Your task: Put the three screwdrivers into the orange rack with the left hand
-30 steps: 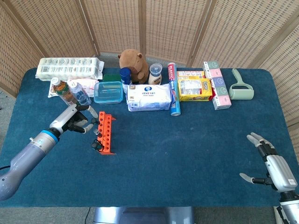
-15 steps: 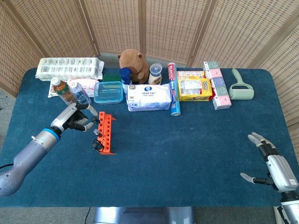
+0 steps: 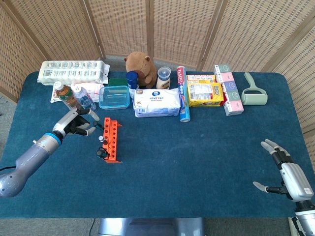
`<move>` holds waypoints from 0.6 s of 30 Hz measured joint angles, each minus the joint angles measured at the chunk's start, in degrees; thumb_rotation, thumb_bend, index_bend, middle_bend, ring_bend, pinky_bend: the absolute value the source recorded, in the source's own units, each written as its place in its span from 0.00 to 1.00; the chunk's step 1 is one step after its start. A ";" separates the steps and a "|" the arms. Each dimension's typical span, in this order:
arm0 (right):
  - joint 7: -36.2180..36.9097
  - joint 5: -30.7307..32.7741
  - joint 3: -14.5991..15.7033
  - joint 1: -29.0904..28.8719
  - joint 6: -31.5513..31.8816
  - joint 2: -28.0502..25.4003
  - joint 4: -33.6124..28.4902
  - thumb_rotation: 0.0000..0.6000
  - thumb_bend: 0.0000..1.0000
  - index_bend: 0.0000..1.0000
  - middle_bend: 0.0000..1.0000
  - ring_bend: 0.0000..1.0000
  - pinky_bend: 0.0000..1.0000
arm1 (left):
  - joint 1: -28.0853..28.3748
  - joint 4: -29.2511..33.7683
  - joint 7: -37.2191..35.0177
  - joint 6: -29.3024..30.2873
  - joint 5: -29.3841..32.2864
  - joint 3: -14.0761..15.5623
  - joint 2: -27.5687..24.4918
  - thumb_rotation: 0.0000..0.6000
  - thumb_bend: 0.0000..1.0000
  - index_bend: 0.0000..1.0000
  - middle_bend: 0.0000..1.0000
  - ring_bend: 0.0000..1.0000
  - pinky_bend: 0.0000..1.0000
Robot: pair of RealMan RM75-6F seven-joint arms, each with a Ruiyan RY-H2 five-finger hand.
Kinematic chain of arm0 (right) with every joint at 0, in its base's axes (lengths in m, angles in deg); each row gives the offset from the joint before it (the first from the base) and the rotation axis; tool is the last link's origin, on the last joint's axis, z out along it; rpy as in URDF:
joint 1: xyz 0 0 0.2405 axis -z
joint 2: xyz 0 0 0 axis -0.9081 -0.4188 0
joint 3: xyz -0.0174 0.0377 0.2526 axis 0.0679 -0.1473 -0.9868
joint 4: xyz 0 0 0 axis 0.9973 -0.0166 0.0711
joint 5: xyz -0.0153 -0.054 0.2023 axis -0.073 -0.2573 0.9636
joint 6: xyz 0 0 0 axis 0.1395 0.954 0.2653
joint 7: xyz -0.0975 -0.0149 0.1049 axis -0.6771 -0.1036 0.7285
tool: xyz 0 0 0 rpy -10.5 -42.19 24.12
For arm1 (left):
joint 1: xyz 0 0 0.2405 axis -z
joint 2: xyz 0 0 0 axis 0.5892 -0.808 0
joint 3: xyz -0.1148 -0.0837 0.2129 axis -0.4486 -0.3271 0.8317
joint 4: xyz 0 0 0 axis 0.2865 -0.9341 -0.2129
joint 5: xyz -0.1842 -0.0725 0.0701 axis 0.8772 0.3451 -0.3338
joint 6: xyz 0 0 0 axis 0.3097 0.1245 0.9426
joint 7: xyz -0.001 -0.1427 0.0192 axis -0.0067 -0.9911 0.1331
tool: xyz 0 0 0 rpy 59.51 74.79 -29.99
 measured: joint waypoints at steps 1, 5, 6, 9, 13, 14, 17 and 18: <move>-0.02 0.07 -0.02 -0.03 -0.08 0.02 0.01 1.00 0.02 0.07 0.03 0.00 0.00 | 0.05 -0.79 -0.28 -0.16 -0.18 0.12 0.60 1.00 0.41 0.54 1.00 1.00 1.00; -0.21 0.19 -0.05 -0.12 -0.29 0.10 0.03 1.00 0.02 0.07 0.03 0.00 0.00 | 0.15 -2.62 -1.11 -0.51 -1.13 0.41 2.42 1.00 0.41 0.54 1.00 1.00 1.00; -0.24 0.21 -0.06 -0.13 -0.30 0.11 0.02 1.00 0.02 0.07 0.03 0.00 0.00 | 0.15 -2.88 -1.27 -0.52 -1.46 0.43 2.74 1.00 0.41 0.54 1.00 1.00 1.00; -0.27 0.25 -0.06 -0.11 -0.31 0.11 -0.03 1.00 0.02 0.07 0.03 0.00 0.00 | 0.13 -3.23 -1.68 -0.70 -2.65 0.37 3.28 1.00 0.41 0.51 1.00 1.00 1.00; -0.16 0.28 -0.10 -0.08 -0.24 0.05 -0.02 1.00 0.02 0.07 0.03 0.00 0.00 | -0.12 -3.30 -2.11 -1.06 -4.56 0.19 3.37 1.00 0.41 0.39 1.00 1.00 1.00; -0.13 0.25 -0.10 -0.08 -0.23 0.04 -0.02 1.00 0.02 0.07 0.03 0.00 0.00 | -0.18 -3.29 -2.18 -1.16 -4.92 0.19 3.31 1.00 0.41 0.38 1.00 1.00 1.00; -0.05 0.14 -0.07 -0.06 -0.19 0.00 0.00 1.00 0.02 0.07 0.03 0.00 0.00 | -0.36 -3.34 -2.44 -1.33 -5.70 0.30 3.11 1.00 0.41 0.36 1.00 1.00 1.00; -0.05 0.11 -0.06 -0.06 -0.17 0.00 0.00 1.00 0.02 0.07 0.03 0.00 0.00 | -0.40 -3.36 -2.57 -1.36 -5.76 0.34 3.09 1.00 0.41 0.36 1.00 1.00 1.00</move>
